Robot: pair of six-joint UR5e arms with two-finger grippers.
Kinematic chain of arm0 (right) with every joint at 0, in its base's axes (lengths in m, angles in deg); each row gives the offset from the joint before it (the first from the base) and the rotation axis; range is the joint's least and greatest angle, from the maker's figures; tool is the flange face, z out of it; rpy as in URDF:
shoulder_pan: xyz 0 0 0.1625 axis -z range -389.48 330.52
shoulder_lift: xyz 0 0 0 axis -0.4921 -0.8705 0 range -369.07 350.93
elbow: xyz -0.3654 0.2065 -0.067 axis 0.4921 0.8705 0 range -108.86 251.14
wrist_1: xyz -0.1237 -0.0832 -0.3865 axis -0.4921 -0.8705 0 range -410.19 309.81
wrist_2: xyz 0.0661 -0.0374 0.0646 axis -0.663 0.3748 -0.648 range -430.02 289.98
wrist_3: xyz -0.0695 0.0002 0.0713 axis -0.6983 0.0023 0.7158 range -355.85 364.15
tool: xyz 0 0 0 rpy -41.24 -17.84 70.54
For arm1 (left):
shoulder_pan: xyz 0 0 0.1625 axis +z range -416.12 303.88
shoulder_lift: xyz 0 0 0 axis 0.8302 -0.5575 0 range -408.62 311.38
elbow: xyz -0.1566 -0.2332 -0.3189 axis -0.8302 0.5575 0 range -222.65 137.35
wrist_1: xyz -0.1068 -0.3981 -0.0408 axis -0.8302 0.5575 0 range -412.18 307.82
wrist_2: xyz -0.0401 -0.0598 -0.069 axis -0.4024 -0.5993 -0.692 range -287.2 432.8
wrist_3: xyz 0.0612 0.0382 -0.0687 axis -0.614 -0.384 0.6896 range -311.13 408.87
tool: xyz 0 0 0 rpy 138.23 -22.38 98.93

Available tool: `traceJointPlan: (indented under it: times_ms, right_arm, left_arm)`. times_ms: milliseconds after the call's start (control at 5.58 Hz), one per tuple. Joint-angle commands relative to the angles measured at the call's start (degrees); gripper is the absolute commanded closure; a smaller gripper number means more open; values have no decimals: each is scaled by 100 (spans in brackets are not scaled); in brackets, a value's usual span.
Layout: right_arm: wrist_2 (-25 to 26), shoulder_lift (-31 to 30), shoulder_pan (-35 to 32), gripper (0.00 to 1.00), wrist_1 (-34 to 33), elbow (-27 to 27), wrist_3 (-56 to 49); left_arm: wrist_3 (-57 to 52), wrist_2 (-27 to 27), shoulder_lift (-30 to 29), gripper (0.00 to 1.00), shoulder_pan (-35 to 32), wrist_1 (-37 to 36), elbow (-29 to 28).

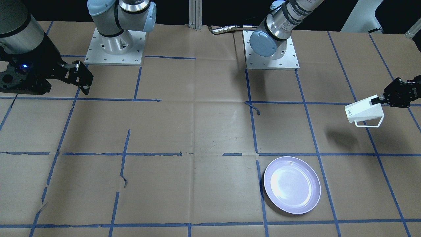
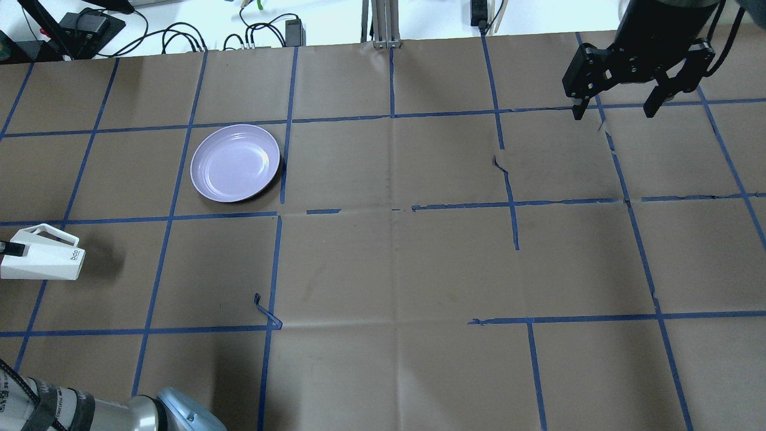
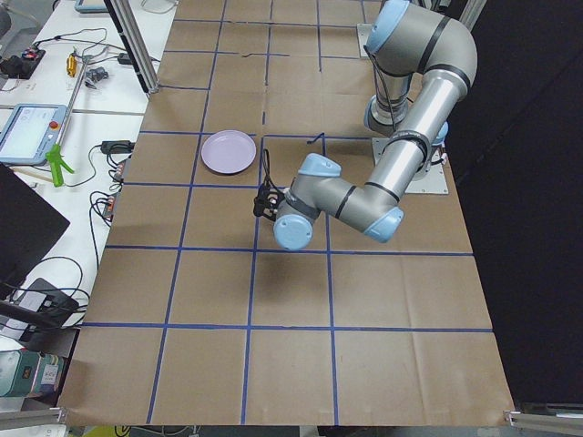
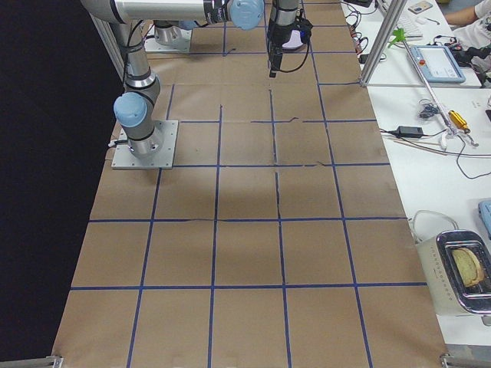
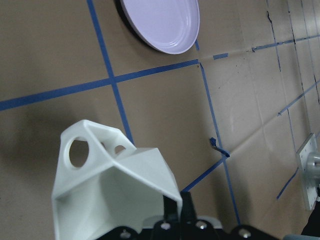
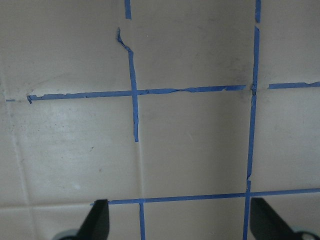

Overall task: Flip cup and place on plate
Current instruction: 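Lift the white mug with the left gripper and rotate it upright, then carry the upright mug with the left gripper over the lavender plate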

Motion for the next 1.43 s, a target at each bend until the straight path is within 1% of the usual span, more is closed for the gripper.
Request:
traceJointPlan:
  times_ms: [0, 179, 358, 537, 716, 896, 1075, 1254]
  right_arm:
    - [0, 0, 0, 0, 0, 0, 0]
    - [0, 0, 0, 0, 0, 0, 0]
    - [0, 0, 0, 0, 0, 0, 0]
    - [0, 0, 0, 0, 0, 0, 0]
    - [0, 0, 0, 0, 0, 0, 0]
    - [0, 0, 0, 0, 0, 0, 0]
    - [0, 0, 0, 0, 0, 0, 0]
    - [0, 0, 0, 0, 0, 0, 0]
  left_arm:
    - [1127, 14, 767, 100, -1129, -239, 7]
    - [1770, 23, 971, 100, -1849, -650, 33]
    - [2499, 388, 947, 100, -2500, -1229, 51]
    - [2828, 627, 825, 100, -2959, -1992, 164]
    - [3214, 934, 719, 100, -3338, -2835, 539]
    - [3331, 1198, 657, 100, -3638, -3557, 787]
    - [3323, 1722, 526, 100, -3945, -3920, 894]
    - [3367, 2232, 403, 100, -4462, -4272, 912]
